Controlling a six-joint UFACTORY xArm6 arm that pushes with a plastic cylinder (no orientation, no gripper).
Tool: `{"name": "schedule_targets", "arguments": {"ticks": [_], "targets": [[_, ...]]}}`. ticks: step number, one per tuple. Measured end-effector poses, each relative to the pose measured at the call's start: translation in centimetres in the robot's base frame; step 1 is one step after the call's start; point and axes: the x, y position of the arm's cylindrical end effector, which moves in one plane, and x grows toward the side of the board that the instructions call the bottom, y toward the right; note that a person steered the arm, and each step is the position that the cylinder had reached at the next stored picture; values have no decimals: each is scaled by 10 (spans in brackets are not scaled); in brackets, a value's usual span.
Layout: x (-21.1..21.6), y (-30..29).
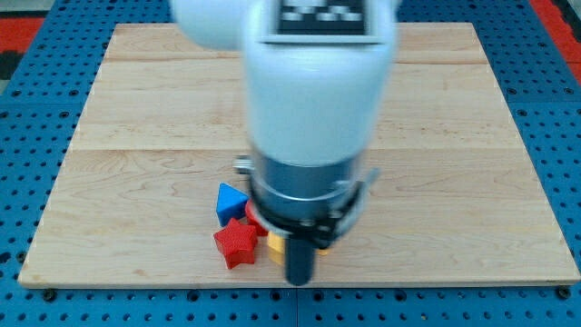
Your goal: Move the blue cube to the center of the board
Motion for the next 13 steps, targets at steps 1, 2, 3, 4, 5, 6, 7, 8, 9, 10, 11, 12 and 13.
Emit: {"name": "schedule_targets", "arguments": {"ticks": [1,2,3,4,5,6,7,8,9,10,11,12,13], "targets": [[-56,1],[-70,-4],[-98,-2],[-107,-6],[-111,-4],[-145,19],[-159,41],[-159,46],[-182,2],[-219,-36],[-206,-14],[-184,-24],[-201,58]]}}
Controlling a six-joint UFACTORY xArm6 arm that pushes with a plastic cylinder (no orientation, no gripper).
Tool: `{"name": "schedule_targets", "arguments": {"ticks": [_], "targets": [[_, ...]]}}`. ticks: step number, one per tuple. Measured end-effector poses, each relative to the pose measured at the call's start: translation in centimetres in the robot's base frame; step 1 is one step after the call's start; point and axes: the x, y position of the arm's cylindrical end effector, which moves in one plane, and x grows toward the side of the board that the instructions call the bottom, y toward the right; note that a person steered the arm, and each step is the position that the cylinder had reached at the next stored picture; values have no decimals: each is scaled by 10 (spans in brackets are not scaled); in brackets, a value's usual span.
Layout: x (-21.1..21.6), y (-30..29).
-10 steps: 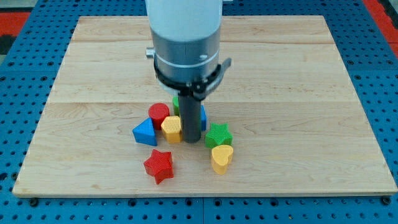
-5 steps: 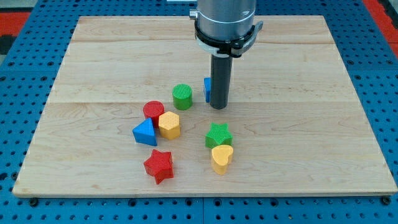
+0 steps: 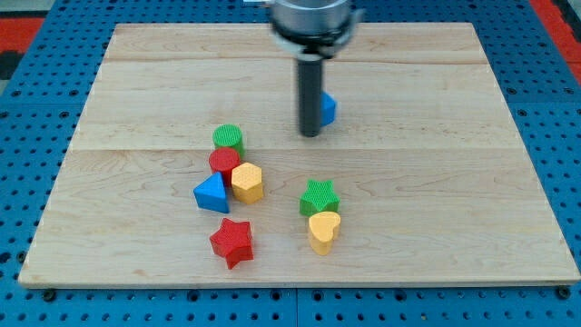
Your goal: Move the blue cube to the center of the board
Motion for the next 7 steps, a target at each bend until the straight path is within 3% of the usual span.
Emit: {"name": "schedule_targets", "arguments": {"ticks": [1,3,4,5,6,7], "targets": [[-16,-6],[-38,115],[-63,97],[-50,16],[-50,3],[-46,40]]}}
